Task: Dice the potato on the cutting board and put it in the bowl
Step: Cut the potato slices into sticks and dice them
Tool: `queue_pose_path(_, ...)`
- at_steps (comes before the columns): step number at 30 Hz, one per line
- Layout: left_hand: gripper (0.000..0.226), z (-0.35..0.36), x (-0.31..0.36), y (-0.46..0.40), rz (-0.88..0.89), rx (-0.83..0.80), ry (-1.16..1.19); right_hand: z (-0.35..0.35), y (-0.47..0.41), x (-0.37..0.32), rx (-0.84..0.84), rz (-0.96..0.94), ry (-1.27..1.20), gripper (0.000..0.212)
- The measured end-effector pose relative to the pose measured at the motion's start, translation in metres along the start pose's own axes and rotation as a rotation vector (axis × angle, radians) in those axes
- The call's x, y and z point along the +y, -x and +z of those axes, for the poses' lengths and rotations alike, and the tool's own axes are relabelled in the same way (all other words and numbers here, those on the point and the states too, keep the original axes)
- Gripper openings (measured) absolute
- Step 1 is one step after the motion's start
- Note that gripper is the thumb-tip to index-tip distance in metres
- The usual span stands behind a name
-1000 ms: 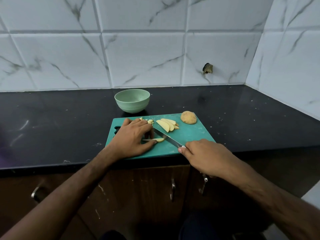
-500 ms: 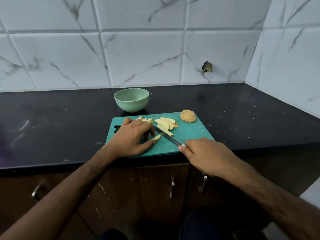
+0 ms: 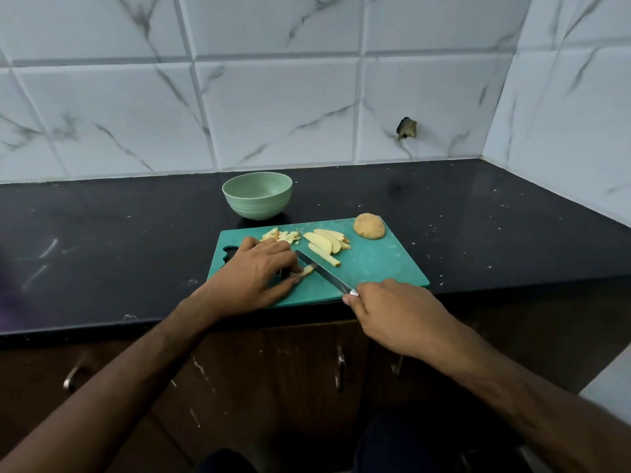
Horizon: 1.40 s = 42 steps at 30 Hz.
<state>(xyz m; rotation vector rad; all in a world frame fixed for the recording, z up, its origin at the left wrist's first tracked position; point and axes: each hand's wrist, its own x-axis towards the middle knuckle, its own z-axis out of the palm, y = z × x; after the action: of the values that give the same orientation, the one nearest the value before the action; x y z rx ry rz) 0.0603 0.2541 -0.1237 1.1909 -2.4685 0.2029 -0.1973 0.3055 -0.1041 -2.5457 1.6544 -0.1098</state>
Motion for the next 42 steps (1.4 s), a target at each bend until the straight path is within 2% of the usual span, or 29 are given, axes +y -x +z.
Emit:
queue_pose_path(9, 0.036, 0.001, 0.004, 0.006, -0.051, 0.029, 0.033, 0.001, 0.001, -0.003, 0.066, -0.047, 0.153, 0.037)
queue_pose_path(12, 0.039, -0.001, 0.004, 0.007, -0.066, 0.044, 0.076, -0.007, 0.001, 0.001, -0.017, -0.018, 0.077, 0.036)
queue_pose_path(16, 0.029, -0.002, 0.005, 0.008, -0.073, 0.036, 0.091, -0.025, -0.001, 0.013, -0.129, 0.018, 0.041, 0.041)
queue_pose_path(21, 0.024, -0.002, 0.006, 0.008, -0.061, 0.062, 0.083, -0.035, 0.003, 0.014, -0.061, 0.017, 0.055, 0.044)
queue_pose_path(25, 0.026, -0.002, 0.004, 0.008, -0.071, 0.046, 0.096, -0.028, 0.009, 0.011, -0.081, -0.01, 0.08, 0.043)
queue_pose_path(31, 0.018, -0.002, 0.005, 0.01, -0.063, 0.046, 0.073, -0.008, 0.009, -0.004, -0.028, -0.047, 0.095, 0.034)
queue_pose_path(38, 0.036, -0.006, 0.004, 0.015, -0.108, 0.025, 0.162, -0.019, -0.006, -0.002, -0.025, -0.008, 0.01, 0.041)
queue_pose_path(42, 0.037, -0.007, 0.002, 0.015, -0.13, 0.034, 0.194, -0.022, 0.004, 0.0, -0.023, -0.021, 0.04, 0.042)
